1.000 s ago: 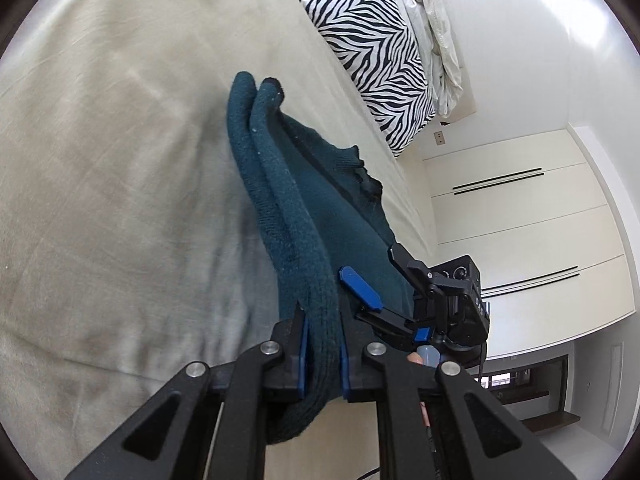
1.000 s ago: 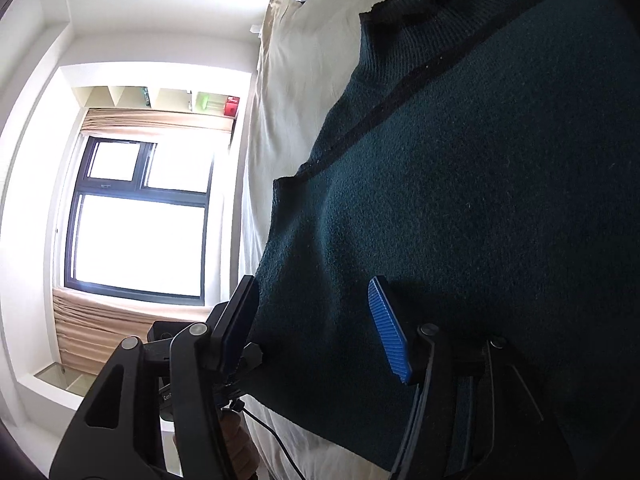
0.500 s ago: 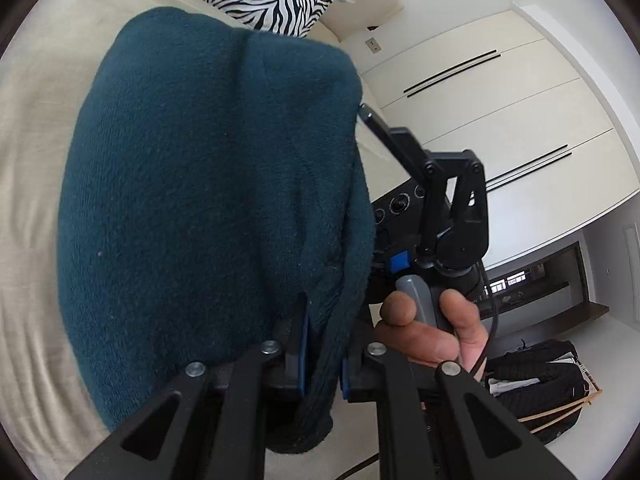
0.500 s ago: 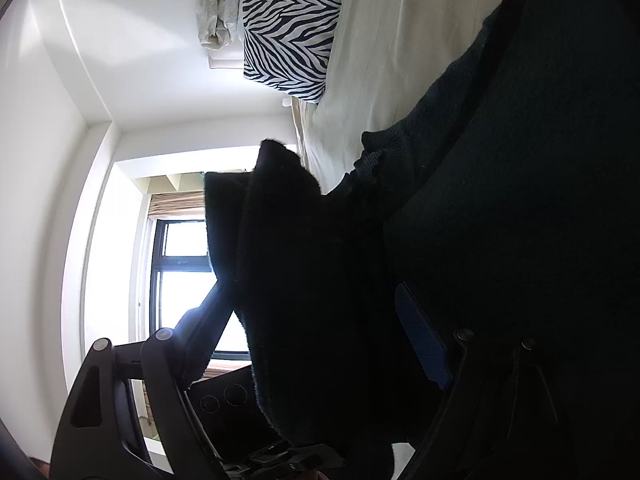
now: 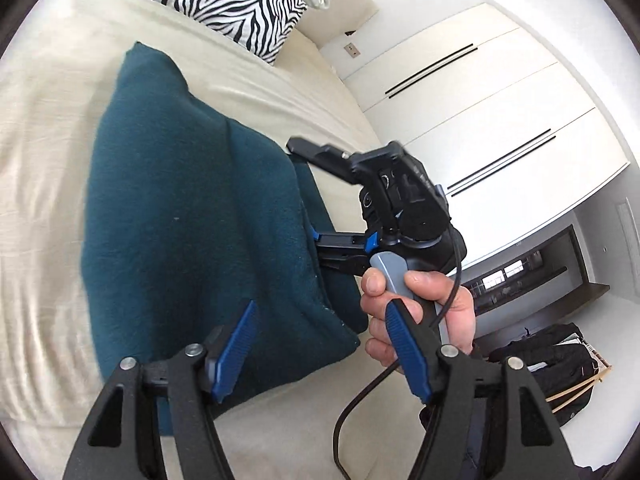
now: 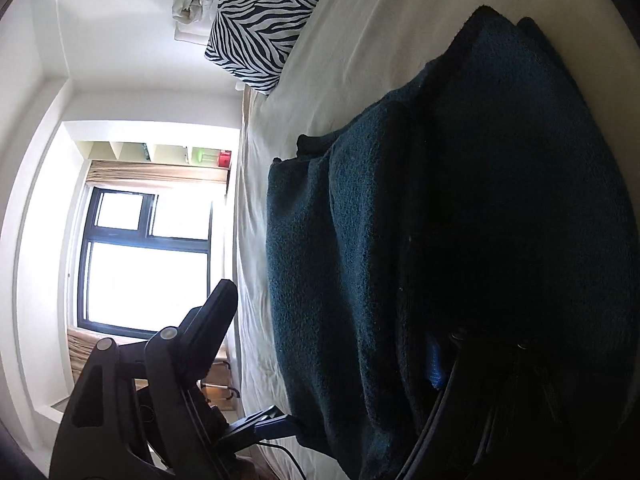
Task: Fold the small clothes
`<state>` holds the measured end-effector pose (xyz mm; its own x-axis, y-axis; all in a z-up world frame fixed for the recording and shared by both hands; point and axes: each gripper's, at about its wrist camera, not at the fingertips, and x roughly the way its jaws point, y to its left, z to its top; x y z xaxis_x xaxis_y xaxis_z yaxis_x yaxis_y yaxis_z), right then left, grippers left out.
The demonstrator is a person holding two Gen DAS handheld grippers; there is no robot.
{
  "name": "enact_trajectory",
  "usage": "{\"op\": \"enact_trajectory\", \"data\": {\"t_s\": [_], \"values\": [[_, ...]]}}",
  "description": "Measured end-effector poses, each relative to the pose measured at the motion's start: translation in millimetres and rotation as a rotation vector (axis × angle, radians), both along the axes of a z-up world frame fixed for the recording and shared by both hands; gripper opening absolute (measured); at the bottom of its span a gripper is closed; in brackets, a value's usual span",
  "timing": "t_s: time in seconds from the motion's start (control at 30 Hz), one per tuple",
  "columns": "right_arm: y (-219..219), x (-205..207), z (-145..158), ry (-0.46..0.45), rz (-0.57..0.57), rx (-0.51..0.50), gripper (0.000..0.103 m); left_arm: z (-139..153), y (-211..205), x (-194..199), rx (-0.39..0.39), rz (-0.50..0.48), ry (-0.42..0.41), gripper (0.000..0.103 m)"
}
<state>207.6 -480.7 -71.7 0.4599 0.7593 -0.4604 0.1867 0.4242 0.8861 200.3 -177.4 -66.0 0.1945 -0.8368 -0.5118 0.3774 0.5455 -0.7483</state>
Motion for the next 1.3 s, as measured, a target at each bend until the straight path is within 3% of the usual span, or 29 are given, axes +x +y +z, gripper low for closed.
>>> {"op": "enact_trajectory", "data": {"t_s": [0.17,0.23,0.3,0.43,0.73,0.83,0.93,1.1,1.3], "values": [[1,1,-13,0.066,0.003,-0.055,0.045,-8,24,-4,-0.002,0.053,0.022,0.071],[2,3,-13,0.085,0.011,-0.130,0.022,-13,32,-10,-0.006,0.056,0.034,0.071],[2,4,-12,0.090,0.019,-0.190,0.015,-17,36,-13,-0.011,0.056,0.043,0.071],[-3,3,3,0.072,0.013,-0.273,0.012,-15,39,-11,-0.010,0.045,0.035,0.071],[-56,-5,31,0.058,-0.027,-0.316,0.012,-9,16,-7,0.003,0.017,-0.011,0.073],[-78,-13,25,0.081,-0.059,-0.303,0.012,-8,4,-7,0.023,-0.002,-0.026,0.073],[-83,-20,0,0.123,-0.012,-0.278,0.012,-9,-8,-4,0.044,-0.019,-0.042,0.073],[-91,-32,-7,0.086,-0.079,-0.208,0.014,-3,-27,10,0.095,-0.014,-0.078,0.073],[-85,-34,-3,0.045,-0.053,-0.264,0.016,9,-44,26,0.149,-0.004,-0.152,0.073]]}}
